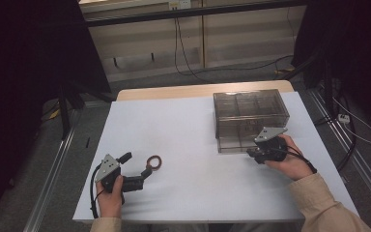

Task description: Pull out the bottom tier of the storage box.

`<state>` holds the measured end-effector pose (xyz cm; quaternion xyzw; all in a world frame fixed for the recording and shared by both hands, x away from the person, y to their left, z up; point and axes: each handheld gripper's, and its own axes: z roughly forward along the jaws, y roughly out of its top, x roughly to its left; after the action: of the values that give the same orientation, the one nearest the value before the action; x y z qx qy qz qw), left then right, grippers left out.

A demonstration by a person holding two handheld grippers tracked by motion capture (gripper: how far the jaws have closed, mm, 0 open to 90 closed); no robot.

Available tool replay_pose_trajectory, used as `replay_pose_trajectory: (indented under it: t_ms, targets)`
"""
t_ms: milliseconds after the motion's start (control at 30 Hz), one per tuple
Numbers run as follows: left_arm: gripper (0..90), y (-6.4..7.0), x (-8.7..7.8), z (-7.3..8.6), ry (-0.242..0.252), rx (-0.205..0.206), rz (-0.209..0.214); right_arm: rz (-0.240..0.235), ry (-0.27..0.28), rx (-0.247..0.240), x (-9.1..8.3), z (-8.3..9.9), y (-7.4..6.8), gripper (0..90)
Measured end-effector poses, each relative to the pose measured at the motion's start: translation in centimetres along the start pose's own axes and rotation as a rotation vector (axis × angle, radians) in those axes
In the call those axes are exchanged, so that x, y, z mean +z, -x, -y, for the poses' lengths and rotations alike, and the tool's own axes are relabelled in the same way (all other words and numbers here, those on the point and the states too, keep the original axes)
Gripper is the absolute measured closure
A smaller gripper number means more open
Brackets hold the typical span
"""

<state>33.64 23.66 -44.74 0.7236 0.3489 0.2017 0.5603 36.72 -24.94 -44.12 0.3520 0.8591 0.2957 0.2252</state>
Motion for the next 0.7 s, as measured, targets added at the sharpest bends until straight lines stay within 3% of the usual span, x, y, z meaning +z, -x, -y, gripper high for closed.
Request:
replay_pose_trajectory:
  t_ms: [133, 233, 367, 533, 633, 700]
  targets:
    - [2.0, 0.0, 0.0, 0.0, 0.001, -0.001, -0.002, 0.012, -0.020, -0.039, 0.8, 0.0, -0.2, 46.8]
    - [2.0, -0.1, -0.1, 0.0, -0.001, 0.003, -0.005, 0.035, -0.027, -0.057, 1.2, 0.1, 0.0, 54.3]
    - [2.0, -0.1, -0.1, 0.0, -0.001, -0.003, -0.006, 0.021, -0.016, -0.083, 1.2, -0.1, -0.1, 58.8]
    - [2.0, -0.2, -0.1, 0.0, -0.002, 0.000, -0.006, -0.011, 0.005, -0.070, 0.8, -0.4, -0.3, 66.5]
    - [2.0, -0.1, -0.1, 0.0, -0.003, 0.000, -0.007, -0.011, 0.044, -0.050, -0.1, -0.6, -0.2, 84.8]
    - [2.0, -0.1, 0.0, 0.0, -0.003, 0.000, -0.003, -0.004, 0.035, -0.051, -0.3, -0.4, 0.1, 81.1]
